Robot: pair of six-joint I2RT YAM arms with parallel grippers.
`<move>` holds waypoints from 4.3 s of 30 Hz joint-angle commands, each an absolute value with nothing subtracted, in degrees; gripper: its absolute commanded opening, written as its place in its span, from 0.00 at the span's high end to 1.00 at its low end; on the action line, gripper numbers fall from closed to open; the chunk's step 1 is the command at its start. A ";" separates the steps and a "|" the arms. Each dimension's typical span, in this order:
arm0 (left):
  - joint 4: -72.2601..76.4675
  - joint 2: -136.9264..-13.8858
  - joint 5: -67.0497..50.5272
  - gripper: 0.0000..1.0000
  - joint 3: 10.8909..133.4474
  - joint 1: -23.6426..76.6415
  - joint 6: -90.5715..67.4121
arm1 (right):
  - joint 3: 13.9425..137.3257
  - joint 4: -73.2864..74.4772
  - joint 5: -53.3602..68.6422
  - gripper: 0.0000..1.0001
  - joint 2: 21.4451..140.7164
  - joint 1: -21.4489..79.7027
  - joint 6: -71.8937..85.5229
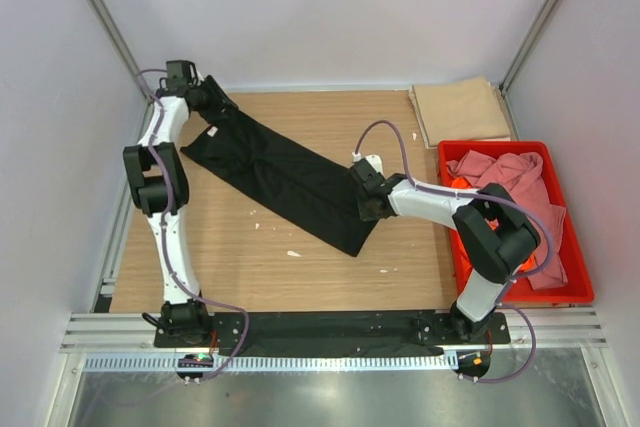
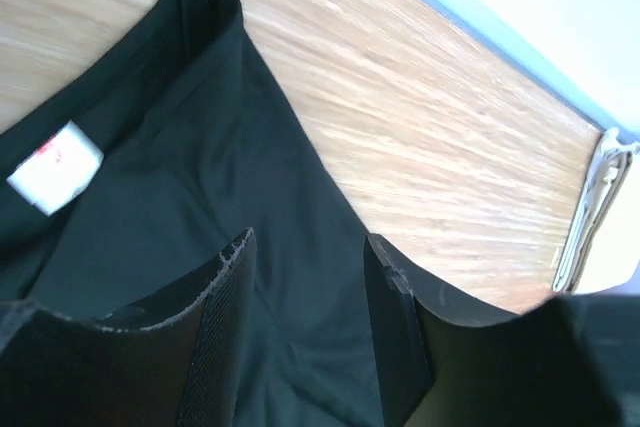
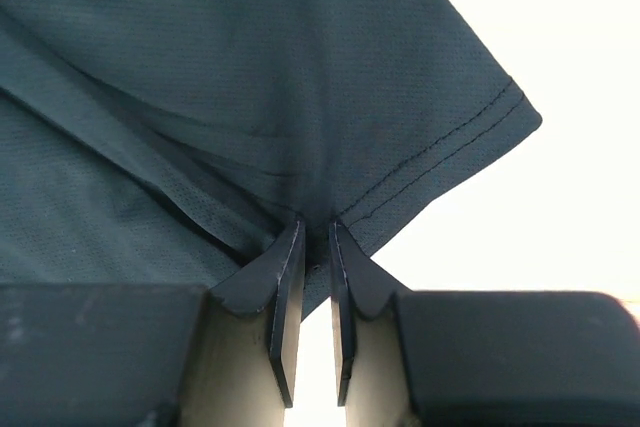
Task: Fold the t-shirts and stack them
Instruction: Fold the tshirt
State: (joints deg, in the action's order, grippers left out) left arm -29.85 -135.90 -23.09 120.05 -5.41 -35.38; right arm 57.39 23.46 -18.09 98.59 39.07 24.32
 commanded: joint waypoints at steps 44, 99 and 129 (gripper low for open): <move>-32.35 -141.92 -10.09 0.59 117.84 -5.81 -36.21 | 61.88 23.92 -23.04 0.59 80.32 45.02 30.06; -34.63 -73.92 -9.94 0.47 39.99 4.31 -41.83 | 41.72 10.95 -11.68 0.60 85.44 66.71 57.85; -10.65 -67.31 -7.56 0.63 37.36 37.33 -52.46 | 122.07 6.51 9.83 0.56 138.24 26.63 27.33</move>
State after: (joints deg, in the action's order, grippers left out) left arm -17.63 -65.65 -11.44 37.17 33.63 -49.84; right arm 116.64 11.16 4.27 136.90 27.73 28.25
